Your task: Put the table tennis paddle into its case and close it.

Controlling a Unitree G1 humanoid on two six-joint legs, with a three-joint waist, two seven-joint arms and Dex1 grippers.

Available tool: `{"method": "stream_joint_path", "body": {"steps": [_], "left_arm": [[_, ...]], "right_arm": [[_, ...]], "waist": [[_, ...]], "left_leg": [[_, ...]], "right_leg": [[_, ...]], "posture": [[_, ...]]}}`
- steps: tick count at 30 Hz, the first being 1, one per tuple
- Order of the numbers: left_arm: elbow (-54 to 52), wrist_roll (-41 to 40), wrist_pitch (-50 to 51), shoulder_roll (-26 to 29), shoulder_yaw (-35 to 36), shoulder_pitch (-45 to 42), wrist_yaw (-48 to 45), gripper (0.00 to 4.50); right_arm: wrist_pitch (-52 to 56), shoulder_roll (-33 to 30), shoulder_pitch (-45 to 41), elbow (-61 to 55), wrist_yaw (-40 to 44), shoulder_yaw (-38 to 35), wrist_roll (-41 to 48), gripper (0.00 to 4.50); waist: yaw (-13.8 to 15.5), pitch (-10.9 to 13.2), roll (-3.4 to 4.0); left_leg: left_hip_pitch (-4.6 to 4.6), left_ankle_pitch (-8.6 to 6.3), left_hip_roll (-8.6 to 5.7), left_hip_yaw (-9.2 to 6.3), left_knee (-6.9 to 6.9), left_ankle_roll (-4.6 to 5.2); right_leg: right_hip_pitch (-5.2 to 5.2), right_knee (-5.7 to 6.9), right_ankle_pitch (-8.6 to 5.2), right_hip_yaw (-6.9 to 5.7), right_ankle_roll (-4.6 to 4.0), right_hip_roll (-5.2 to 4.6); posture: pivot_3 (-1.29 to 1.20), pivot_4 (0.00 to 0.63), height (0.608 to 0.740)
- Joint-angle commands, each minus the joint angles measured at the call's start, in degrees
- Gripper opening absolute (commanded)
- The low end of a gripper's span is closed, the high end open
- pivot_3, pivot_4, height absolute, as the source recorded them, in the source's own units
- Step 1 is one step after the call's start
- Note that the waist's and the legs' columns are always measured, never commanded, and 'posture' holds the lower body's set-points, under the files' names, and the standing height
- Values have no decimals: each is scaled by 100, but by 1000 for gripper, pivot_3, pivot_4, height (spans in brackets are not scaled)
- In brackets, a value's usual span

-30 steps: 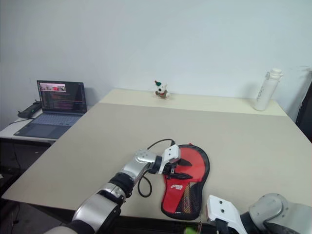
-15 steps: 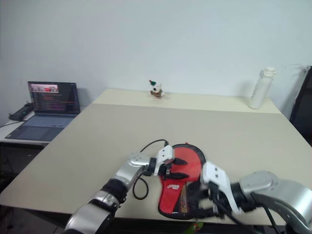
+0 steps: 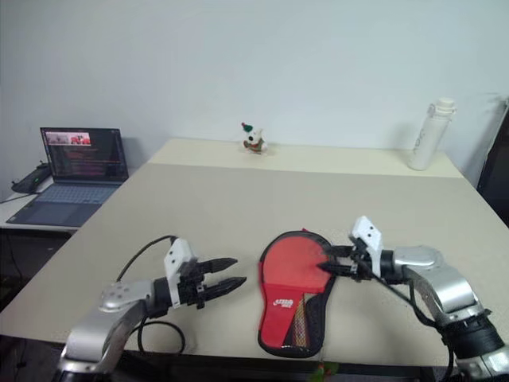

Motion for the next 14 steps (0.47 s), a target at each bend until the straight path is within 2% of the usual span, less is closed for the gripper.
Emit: {"method": "stream_joint_path", "body": {"steps": [1, 7, 14], "left_arm": [[-597, -136, 30, 83, 258, 100, 371, 2862], [-372, 82, -162, 215, 30, -101, 562, 2862], [-233, 41, -346, -4, 77, 146, 964, 2862]], "right_arm": [[-665, 20, -393, 934, 227, -202, -329, 2263], [-1399, -65, -1035, 2454, 369, -335, -813, 2263], [-1211, -221, -1009, 2281, 547, -337, -1029, 2263]], "waist": [[-4, 3, -4], [-6, 14, -1], [-12, 26, 4]], "left_leg": [[2, 0, 0, 1, 3, 0], [4, 3, -1, 12, 4, -6], [3, 4, 1, 14, 3, -9]], "right_leg": [[-1, 14, 0, 2, 0, 0], [-22, 44, -7, 11, -11, 1], [-25, 48, -8, 14, -11, 1]], "posture": [[0, 150, 740], [0, 150, 740], [0, 150, 740]]}}
